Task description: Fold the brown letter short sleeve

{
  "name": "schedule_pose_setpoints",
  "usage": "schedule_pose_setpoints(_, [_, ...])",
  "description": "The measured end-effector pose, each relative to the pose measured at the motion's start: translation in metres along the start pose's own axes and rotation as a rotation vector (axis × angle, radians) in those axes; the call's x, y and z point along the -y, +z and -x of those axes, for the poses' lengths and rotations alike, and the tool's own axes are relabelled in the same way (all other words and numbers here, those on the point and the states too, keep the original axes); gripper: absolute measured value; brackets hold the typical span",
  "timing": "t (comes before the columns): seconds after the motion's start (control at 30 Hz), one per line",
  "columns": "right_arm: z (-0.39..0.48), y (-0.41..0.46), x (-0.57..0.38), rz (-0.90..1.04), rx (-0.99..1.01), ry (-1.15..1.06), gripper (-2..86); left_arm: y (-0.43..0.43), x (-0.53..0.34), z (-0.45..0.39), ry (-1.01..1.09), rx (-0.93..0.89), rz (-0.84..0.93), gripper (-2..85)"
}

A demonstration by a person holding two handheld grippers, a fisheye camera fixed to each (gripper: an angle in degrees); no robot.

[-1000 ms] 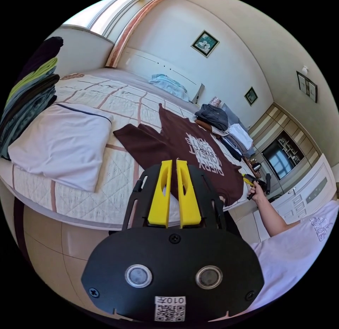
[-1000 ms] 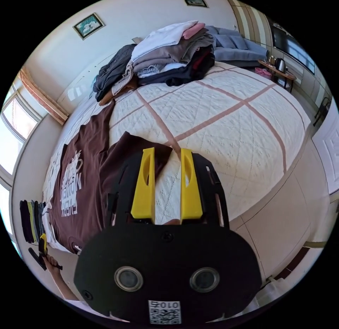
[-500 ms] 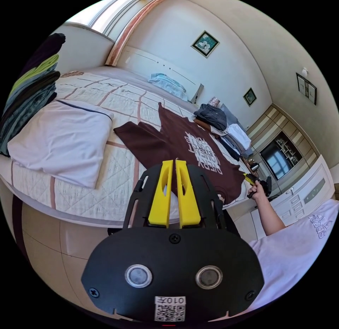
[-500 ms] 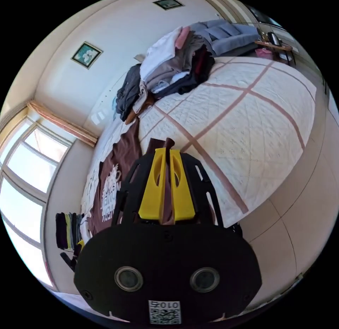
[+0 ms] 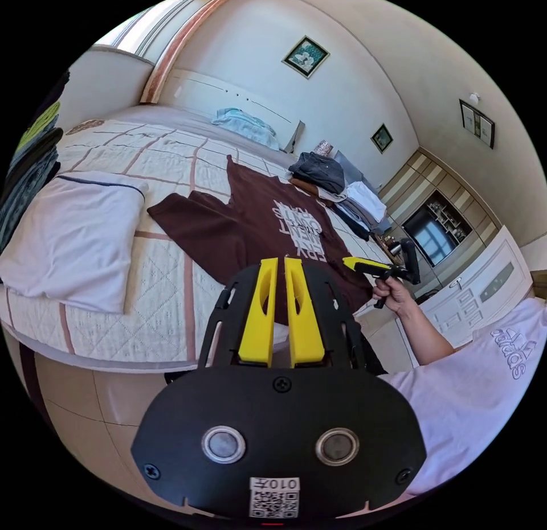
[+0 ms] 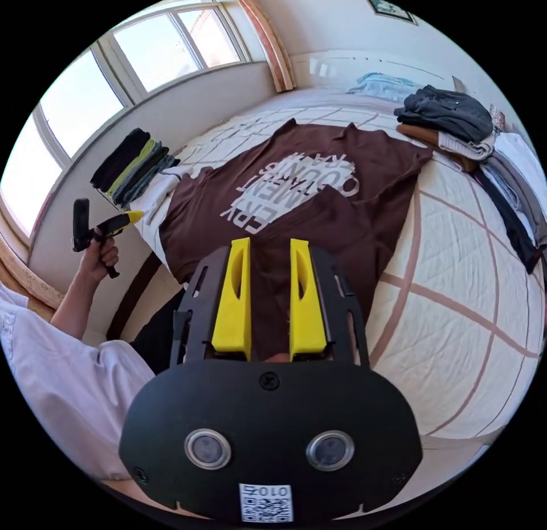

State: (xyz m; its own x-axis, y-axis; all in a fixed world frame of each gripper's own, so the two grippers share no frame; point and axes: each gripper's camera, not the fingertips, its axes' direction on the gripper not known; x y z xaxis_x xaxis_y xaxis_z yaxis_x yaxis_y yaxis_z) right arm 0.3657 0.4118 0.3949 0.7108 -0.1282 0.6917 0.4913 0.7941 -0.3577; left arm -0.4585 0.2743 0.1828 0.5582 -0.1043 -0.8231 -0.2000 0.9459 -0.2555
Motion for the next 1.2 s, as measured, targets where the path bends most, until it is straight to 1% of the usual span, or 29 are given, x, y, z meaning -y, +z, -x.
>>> schedule_pose_setpoints(0.13, [-0.008,-0.03,-0.045,-0.02,-0.165,0.022,8.8,0.012,-0.006,-0.003,0.013,-0.041,0.057,0.5])
schedule_pose_setpoints(0.2, [-0.002,-0.033,-0.063,-0.023,-0.233,-0.006,9.2,0.023,-0.001,-0.013,0.068,-0.069,0.093,0.5])
schedule_pose_setpoints(0.3, [0.027,-0.029,-0.086,-0.077,-0.3,-0.125,10.1,0.043,0.013,-0.042,0.183,-0.081,0.134,0.5])
schedule_pose_setpoints(0.33, [0.038,-0.025,-0.091,-0.09,-0.318,-0.161,10.3,0.048,0.019,-0.051,0.208,-0.111,0.13,0.5])
schedule_pose_setpoints(0.4, [0.049,-0.017,-0.095,-0.073,-0.365,-0.174,10.5,0.055,0.026,-0.059,0.218,-0.179,0.116,0.5])
schedule_pose_setpoints(0.43, [0.052,-0.011,-0.096,-0.042,-0.421,-0.167,10.4,0.059,0.029,-0.062,0.218,-0.215,0.115,0.5])
schedule_pose_setpoints(0.47, [0.053,-0.005,-0.096,-0.017,-0.483,-0.16,10.1,0.062,0.03,-0.064,0.218,-0.226,0.118,0.5])
schedule_pose_setpoints(0.53, [0.053,0.0,-0.098,-0.001,-0.517,-0.169,8.3,0.067,0.033,-0.071,0.233,-0.236,0.13,0.5])
schedule_pose_setpoints(0.6, [0.051,-0.007,-0.098,-0.007,-0.516,-0.136,5.3,0.07,0.033,-0.074,0.24,-0.235,0.139,0.5])
schedule_pose_setpoints(0.7, [0.041,-0.028,-0.107,-0.054,-0.528,-0.003,4.8,0.07,0.029,-0.073,0.237,-0.229,0.154,0.4])
schedule_pose_setpoints(0.73, [0.033,-0.029,-0.112,-0.027,-0.497,0.042,4.8,0.07,0.027,-0.07,0.231,-0.224,0.158,0.4])
schedule_pose_setpoints(0.77, [0.026,-0.024,-0.118,0.01,-0.427,0.057,4.8,0.07,0.026,-0.068,0.225,-0.223,0.16,0.4])
schedule_pose_setpoints(0.8, [0.024,-0.02,-0.12,0.039,-0.397,0.047,4.9,0.069,0.023,-0.065,0.212,-0.224,0.165,0.4])
schedule_pose_setpoints(0.83, [0.023,-0.013,-0.124,0.106,-0.408,0.04,5.0,0.069,0.02,-0.06,0.197,-0.228,0.169,0.4])
schedule_pose_setpoints(0.87, [0.026,-0.012,-0.128,0.123,-0.448,0.027,5.4,0.069,0.019,-0.058,0.189,-0.23,0.17,0.4])
schedule_pose_setpoints(0.93, [0.027,-0.023,-0.133,0.063,-0.462,0.029,6.2,0.064,0.016,-0.051,0.167,-0.228,0.169,0.4])
schedule_pose_setpoints(1.0, [0.025,-0.043,-0.13,-0.024,-0.418,0.023,7.1,0.057,0.015,-0.047,0.161,-0.213,0.156,0.4])
schedule_pose_setpoints(1.07, [0.021,-0.067,-0.102,-0.143,-0.38,0.016,8.1,0.05,0.014,-0.043,0.152,-0.199,0.143,0.4])
schedule_pose_setpoints(1.2, [0.011,-0.074,-0.034,-0.169,-0.309,-0.044,9.5,0.039,0.012,-0.033,0.118,-0.196,0.117,0.5])
